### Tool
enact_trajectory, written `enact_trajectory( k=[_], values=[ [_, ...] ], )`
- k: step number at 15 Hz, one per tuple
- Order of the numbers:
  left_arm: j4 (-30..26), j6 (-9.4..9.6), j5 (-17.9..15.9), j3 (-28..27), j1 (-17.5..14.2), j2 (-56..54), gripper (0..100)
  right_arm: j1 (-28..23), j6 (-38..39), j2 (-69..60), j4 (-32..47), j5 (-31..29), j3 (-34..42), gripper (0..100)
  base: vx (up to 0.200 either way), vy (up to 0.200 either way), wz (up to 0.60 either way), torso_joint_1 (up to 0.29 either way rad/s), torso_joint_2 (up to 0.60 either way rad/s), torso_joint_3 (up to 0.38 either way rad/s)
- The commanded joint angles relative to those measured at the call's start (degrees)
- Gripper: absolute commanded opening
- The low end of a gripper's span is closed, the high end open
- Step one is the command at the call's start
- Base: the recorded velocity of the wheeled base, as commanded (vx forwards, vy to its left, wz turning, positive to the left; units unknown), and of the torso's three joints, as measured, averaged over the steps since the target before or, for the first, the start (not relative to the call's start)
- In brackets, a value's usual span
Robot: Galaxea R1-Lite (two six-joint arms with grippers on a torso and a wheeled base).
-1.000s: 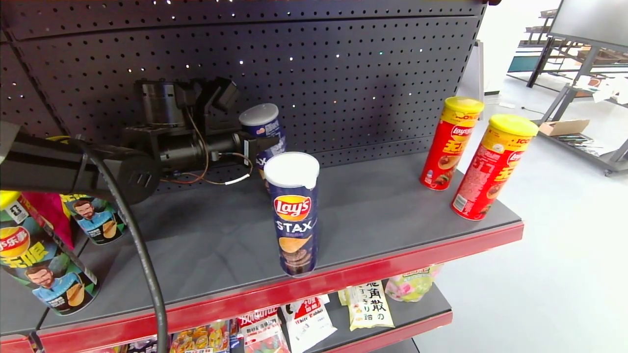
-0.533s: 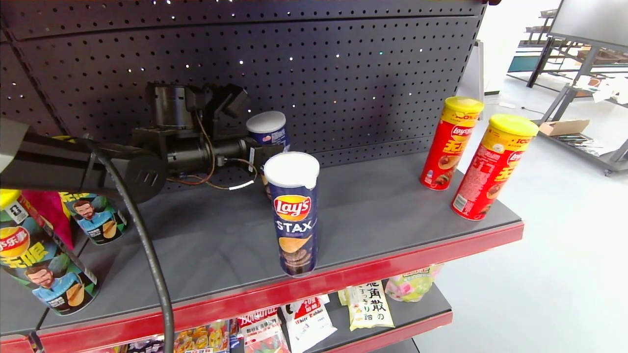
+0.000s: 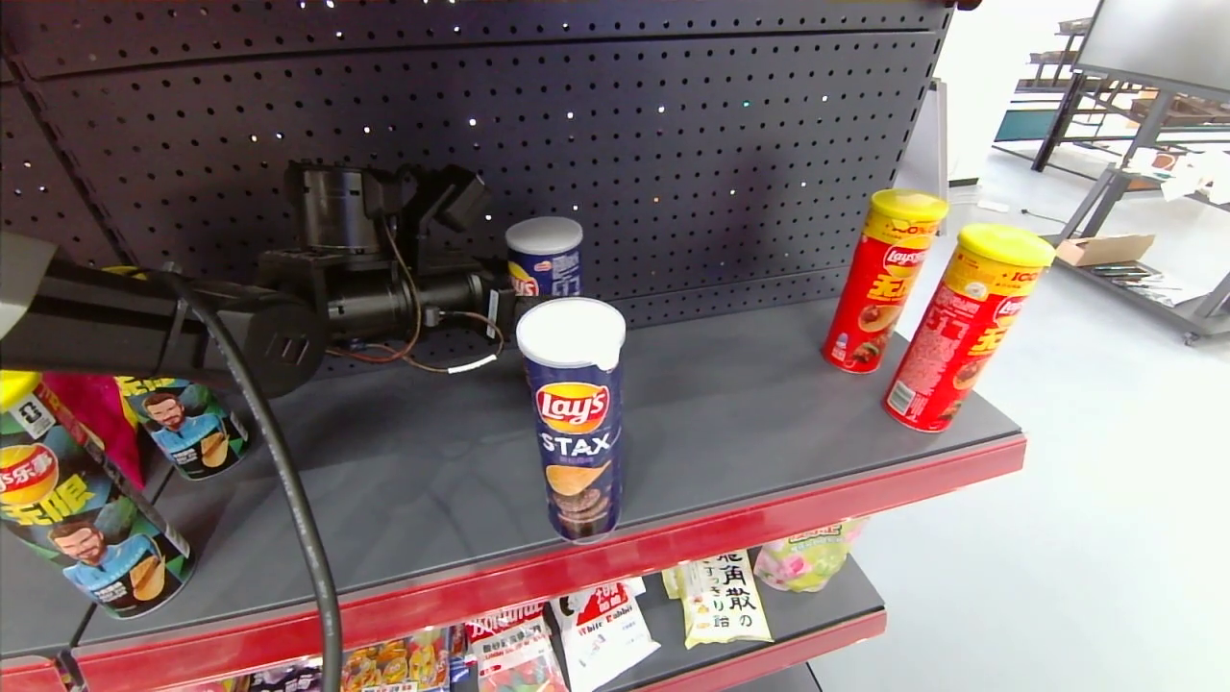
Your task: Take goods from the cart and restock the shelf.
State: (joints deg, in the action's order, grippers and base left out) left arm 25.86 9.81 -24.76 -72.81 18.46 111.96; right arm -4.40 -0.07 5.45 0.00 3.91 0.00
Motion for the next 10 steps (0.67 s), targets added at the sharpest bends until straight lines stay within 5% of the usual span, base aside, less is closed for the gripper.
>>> enact_trajectory(
  k=[1,4,10],
  values=[
    [-0.02,-0.06,-0.03,0.04,0.0,-0.34,100,0.01,-0.01,0.09,0.0,0.04,0.0,100,0.0,0.0,0.0,0.0,0.0,0.0],
    [-0.02,-0.15,0.24,1.01,-0.09,-1.48,100,0.01,-0.01,0.09,0.0,0.04,0.0,100,0.0,0.0,0.0,0.0,0.0,0.0],
    [-0.63,-0.15,0.68,13.31,-3.87,-10.71,100,0.01,-0.01,0.09,0.0,0.04,0.0,100,0.0,0.0,0.0,0.0,0.0,0.0]
  ],
)
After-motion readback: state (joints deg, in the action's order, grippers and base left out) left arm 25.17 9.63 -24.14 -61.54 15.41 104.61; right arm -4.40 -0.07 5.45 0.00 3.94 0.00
